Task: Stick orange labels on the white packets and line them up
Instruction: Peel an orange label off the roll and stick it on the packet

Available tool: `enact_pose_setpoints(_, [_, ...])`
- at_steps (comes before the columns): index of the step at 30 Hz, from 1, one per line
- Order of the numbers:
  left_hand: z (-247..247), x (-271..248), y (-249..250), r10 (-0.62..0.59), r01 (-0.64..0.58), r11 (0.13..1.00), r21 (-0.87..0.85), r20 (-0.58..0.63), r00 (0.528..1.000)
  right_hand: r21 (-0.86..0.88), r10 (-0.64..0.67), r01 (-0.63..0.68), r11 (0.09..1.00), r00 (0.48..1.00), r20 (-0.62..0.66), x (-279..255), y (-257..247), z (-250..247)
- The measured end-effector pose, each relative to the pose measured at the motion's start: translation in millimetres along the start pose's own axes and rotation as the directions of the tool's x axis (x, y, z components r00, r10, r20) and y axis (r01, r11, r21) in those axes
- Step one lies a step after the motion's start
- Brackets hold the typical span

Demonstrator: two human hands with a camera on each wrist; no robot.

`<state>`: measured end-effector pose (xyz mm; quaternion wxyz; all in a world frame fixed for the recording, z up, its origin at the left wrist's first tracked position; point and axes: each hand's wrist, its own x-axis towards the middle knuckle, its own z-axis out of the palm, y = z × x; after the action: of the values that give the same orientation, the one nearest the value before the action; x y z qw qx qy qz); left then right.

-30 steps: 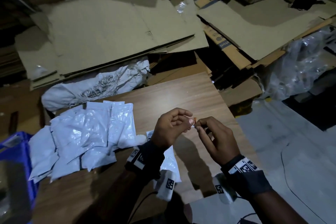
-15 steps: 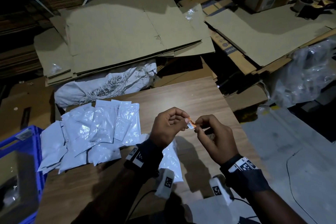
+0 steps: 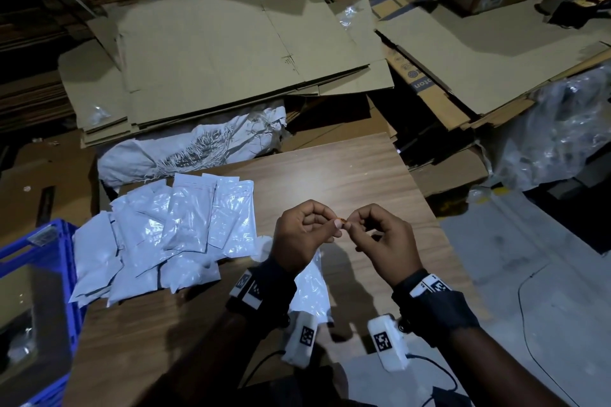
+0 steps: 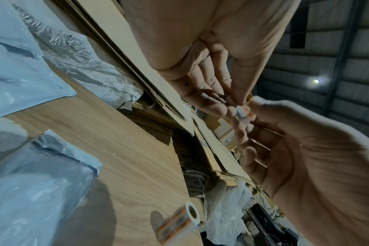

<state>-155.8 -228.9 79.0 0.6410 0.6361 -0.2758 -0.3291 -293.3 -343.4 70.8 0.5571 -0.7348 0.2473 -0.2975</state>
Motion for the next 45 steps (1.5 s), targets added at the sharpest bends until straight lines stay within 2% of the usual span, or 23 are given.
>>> enact_pose_setpoints(3, [-4.7,-5.1,-6.6,-0.031,0.031,1.000,0.003,-0.038,0.999,0.151,0.112,-0.116,0.982,0.993,0.037,3.9,9.5,6.0])
enact_pose_setpoints(7, [-15.9,-8.9,-23.1,-0.072,0.077,0.996,0.038,-0.108,0.991,0.193,0.224,-0.242,0.951,0.969,0.108,8.3,20.6,19.3])
enact_pose_setpoints(13, [-38.4,-20.9,-62.4,-0.211,0.219,0.975,0.028,-0.176,0.962,0.098,0.335,-0.359,0.928,0.920,0.203,3.7,42.0,42.6])
enact_pose_setpoints(16, [-50.9,-33.7,-90.1,-0.278,0.284,0.959,0.008,-0.180,0.944,0.053,0.425,-0.447,0.893,0.877,0.222,-10.1,60.2,58.0])
enact_pose_setpoints(19, [-58.2,-46.6,-113.4,-0.319,0.329,0.944,0.029,-0.181,0.930,0.024,0.525,-0.541,0.841,0.825,0.208,-25.8,81.3,70.0])
enact_pose_setpoints(24, [-65.9,-61.3,-148.6,-0.370,0.397,0.909,0.127,-0.191,0.909,-0.135,0.614,-0.600,0.789,0.775,0.150,-48.6,108.0,81.6])
enact_pose_setpoints(27, [-65.5,-64.5,-163.5,-0.412,0.451,0.876,0.173,-0.221,0.884,-0.151,0.655,-0.638,0.755,0.743,0.138,-59.7,117.6,88.9])
enact_pose_setpoints(29, [-65.5,-66.1,-173.5,-0.417,0.459,0.861,0.221,-0.211,0.884,-0.158,0.665,-0.648,0.745,0.738,0.113,-65.4,123.0,94.5])
enact_pose_setpoints(33, [-67.0,-67.4,-185.3,-0.412,0.464,0.834,0.299,-0.224,0.883,-0.236,0.645,-0.616,0.752,0.761,0.068,-71.7,122.2,102.5])
enact_pose_setpoints(37, [-70.2,-70.2,-194.5,-0.417,0.469,0.817,0.337,-0.218,0.883,-0.307,0.638,-0.592,0.745,0.767,0.070,-72.8,123.4,107.1])
enact_pose_setpoints(45, [-69.5,-67.3,-209.4,-0.396,0.461,0.778,0.427,-0.236,0.887,-0.334,0.620,-0.581,0.742,0.784,0.013,-79.1,132.0,114.8])
